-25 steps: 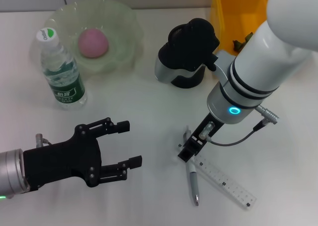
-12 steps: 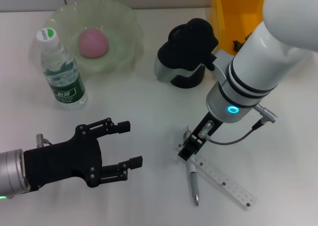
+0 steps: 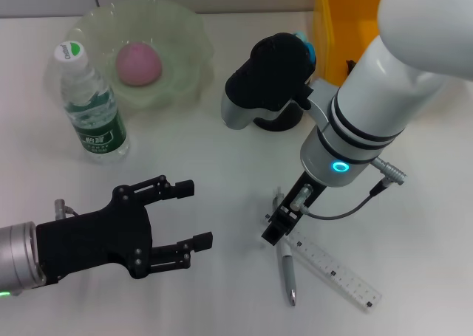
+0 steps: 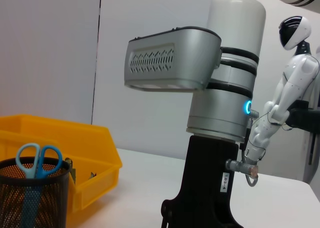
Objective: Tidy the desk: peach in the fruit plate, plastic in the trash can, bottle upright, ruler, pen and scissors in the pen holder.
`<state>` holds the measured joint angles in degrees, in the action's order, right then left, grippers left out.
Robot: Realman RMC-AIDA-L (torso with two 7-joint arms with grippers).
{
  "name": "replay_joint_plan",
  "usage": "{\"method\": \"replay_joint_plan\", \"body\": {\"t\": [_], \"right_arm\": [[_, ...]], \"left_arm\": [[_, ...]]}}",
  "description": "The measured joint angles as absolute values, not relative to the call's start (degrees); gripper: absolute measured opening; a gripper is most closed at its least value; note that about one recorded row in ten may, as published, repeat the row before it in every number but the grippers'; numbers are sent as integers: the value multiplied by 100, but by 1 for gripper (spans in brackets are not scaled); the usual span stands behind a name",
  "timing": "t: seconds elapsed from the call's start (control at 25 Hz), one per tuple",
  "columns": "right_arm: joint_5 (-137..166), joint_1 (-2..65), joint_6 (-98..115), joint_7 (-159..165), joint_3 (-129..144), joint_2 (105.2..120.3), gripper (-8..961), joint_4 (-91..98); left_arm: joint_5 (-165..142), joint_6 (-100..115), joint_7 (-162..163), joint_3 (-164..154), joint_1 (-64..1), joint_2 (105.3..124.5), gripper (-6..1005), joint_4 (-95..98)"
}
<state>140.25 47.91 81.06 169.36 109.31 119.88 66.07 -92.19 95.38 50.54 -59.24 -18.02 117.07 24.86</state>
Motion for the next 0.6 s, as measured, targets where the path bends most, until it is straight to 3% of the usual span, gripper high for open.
{"method": "replay_joint_plan", "body": {"t": [0.6], "right_arm": [[14018, 4852, 7970, 16936, 11001, 11989, 567, 6422]], "left_arm": [[-9219, 9535, 5045, -5922, -1802, 11700, 789, 2469]]}}
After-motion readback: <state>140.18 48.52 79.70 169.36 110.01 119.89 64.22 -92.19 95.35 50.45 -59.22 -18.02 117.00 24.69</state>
